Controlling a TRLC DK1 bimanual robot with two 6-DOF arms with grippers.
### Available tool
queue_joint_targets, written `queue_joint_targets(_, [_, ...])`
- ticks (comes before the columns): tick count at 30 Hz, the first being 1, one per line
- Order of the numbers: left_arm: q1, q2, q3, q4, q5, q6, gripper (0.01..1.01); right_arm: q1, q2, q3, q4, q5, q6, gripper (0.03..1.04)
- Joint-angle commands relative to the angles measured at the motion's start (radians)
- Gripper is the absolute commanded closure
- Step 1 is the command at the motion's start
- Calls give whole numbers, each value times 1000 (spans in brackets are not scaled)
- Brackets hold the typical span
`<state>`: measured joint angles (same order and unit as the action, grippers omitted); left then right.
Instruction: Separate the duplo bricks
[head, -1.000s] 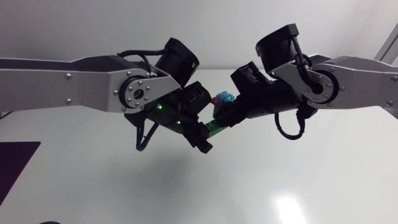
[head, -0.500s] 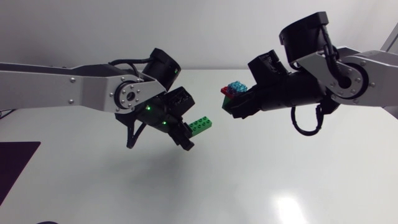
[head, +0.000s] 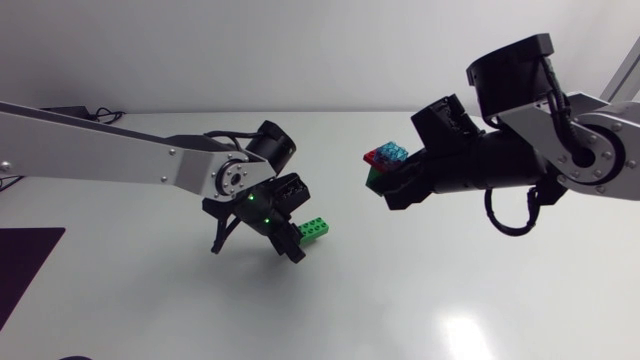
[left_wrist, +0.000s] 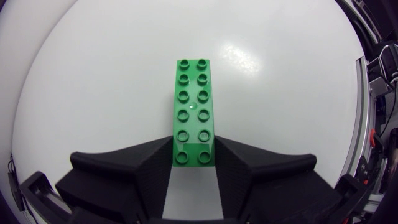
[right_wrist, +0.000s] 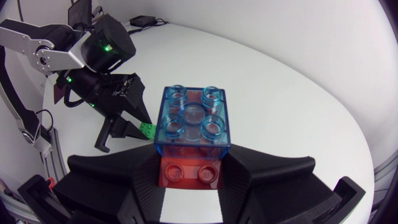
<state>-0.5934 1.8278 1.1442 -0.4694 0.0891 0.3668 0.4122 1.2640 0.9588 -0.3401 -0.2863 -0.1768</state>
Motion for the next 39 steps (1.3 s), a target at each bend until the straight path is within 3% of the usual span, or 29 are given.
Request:
queue_joint_targets(1, [9,39,-34,9,-6,8,721,-7,-18,-32,-2,-7,-18,807])
queue_joint_targets(11, [14,70,-70,41,-2,0,674,-10,-61,-95,16,-70,-62,805])
queue_joint_targets(21, [10,-21,-93,40,3,20,197,-12,-120,-134,-22,-148,-127,803])
queue_joint_targets(23, [6,-50,-103,40,11,37,138,-12,-123,-143,-31,-160,-148,803])
queue_joint_targets(29, [4,-180,-97,15,92,106,111,-44,-132,-169,-59,-221,-224,803])
queue_joint_targets(39, [-54,-265,74,-209,290,271,116,-52,-133,-173,-169,-323,-359,803])
